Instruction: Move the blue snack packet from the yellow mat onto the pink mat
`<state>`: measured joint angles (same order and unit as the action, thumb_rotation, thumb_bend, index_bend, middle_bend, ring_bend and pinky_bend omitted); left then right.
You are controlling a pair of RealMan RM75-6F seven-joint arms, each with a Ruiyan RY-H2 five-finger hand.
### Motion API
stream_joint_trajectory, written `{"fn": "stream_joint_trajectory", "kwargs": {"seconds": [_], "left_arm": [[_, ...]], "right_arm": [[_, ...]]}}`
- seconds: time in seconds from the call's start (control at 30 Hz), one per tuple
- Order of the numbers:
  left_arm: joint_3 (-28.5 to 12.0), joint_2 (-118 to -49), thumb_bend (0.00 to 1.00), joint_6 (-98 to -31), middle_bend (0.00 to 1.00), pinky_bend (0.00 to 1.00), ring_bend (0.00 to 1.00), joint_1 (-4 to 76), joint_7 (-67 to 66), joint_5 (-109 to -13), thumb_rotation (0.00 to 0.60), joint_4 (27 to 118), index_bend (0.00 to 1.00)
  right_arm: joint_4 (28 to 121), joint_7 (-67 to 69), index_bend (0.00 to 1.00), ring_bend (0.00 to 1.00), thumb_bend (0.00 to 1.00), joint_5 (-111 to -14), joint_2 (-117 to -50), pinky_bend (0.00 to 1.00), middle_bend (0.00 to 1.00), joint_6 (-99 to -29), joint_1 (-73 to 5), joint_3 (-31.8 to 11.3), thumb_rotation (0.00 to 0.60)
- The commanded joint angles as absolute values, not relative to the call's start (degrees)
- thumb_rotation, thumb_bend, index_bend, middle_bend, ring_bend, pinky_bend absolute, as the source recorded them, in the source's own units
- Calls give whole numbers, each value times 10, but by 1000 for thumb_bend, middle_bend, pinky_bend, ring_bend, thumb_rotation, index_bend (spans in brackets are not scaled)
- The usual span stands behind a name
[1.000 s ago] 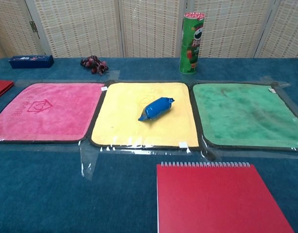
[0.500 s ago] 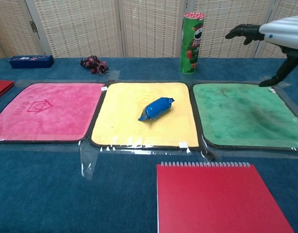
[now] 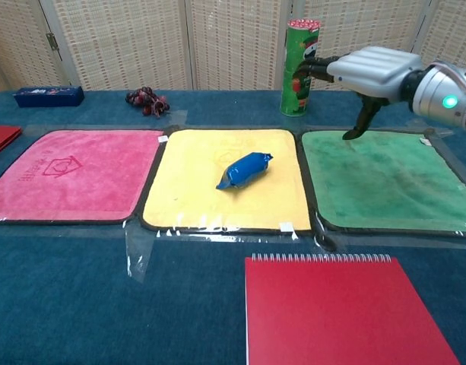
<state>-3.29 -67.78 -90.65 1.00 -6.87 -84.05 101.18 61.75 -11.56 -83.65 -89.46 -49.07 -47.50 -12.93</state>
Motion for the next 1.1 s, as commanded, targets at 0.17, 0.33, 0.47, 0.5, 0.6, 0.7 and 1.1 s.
{"fn": "stream_joint_trajectory", "kwargs": {"seconds": [0.17, 0.33, 0.47, 0.5, 0.6, 0.7, 1.1], "left_arm": [[-33, -675, 575, -911, 215, 18, 194, 4, -61, -835, 600, 1007, 307], [-34, -674, 575, -909, 215, 18, 194, 2, -56, -830, 600, 1004, 307], [-35, -674, 576, -905, 215, 18, 194, 3, -53, -827, 600, 1000, 307], [-36, -674, 576, -904, 214, 18, 195, 3, -53, -826, 600, 999, 307], [-37, -674, 575, -902, 215, 18, 194, 4, -50, -823, 600, 996, 307], [-38, -674, 575, -900, 215, 18, 194, 4, -48, -821, 600, 993, 307], [-36, -673, 576, -901, 215, 18, 194, -2, -38, -817, 600, 985, 307]], "right_arm": [[493, -66, 0, 0, 122, -875, -985, 0, 0, -485, -531, -105, 600], [423, -44, 0, 0, 121, -884, -1031, 0, 0, -481, -556, -94, 600], [376, -21, 0, 0, 120, -892, -1063, 0, 0, -482, -573, -87, 600], [362, -15, 0, 0, 120, -893, -1073, 0, 0, -483, -578, -86, 600], [329, 1, 0, 0, 121, -892, -1094, 0, 0, -481, -589, -84, 600], [301, 11, 0, 0, 120, -891, -1111, 0, 0, -476, -600, -82, 600], [225, 2, 0, 0, 121, -880, -1171, 0, 0, -451, -638, -82, 600]]}}
